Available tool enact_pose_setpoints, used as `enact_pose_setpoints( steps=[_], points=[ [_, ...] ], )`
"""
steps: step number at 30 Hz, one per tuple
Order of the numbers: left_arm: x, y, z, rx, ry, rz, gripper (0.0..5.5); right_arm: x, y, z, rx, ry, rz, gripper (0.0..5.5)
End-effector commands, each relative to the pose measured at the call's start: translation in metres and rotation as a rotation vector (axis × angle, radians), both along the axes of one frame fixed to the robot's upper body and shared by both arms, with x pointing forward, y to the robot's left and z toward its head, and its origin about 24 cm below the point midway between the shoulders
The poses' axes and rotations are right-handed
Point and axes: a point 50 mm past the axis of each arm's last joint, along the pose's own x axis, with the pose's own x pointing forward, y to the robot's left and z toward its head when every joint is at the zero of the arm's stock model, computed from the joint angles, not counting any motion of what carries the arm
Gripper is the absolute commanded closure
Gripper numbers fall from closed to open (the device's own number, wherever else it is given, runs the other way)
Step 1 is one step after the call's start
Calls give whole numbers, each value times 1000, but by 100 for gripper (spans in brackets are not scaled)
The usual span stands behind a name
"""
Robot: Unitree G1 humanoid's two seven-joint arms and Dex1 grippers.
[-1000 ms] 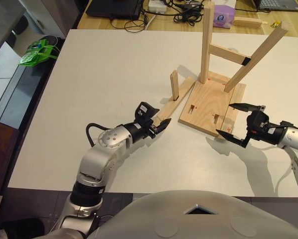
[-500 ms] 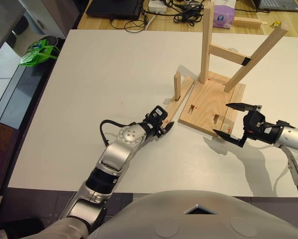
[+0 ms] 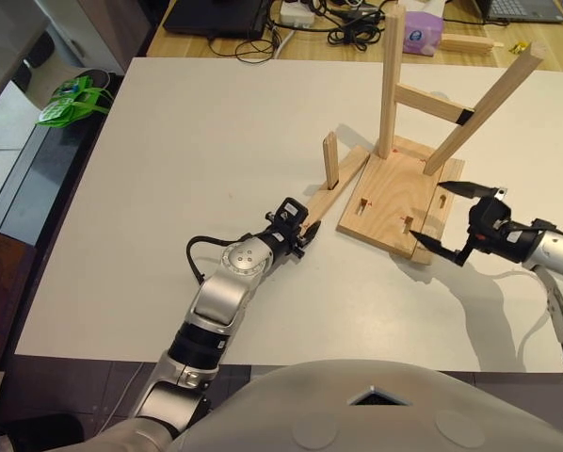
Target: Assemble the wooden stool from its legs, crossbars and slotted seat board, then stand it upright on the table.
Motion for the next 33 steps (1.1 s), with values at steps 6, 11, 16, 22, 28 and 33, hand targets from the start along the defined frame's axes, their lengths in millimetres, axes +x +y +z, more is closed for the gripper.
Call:
enact_pose_setpoints(
  steps=[6, 11, 16, 22, 28, 33],
  points=[
    [8, 27, 20, 99, -367, 251, 340, 18, -12, 14, 119, -58, -137, 48],
    [4, 33, 32, 135, -569, 290, 340, 9, 5, 25, 395, 158, -25, 48],
    [1, 28, 50, 54, -774, 318, 340, 18, 29, 28, 658, 396, 100, 48],
    [11, 13, 68, -36, -901, 306, 340, 50, 90, 17, 852, 534, 203, 48],
    [15, 3, 73, -80, -930, 273, 340, 68, 145, 29, 960, 576, 322, 48],
    [14, -1, 72, -87, -932, 245, 340, 80, 173, 35, 1009, 593, 343, 68]
  ],
)
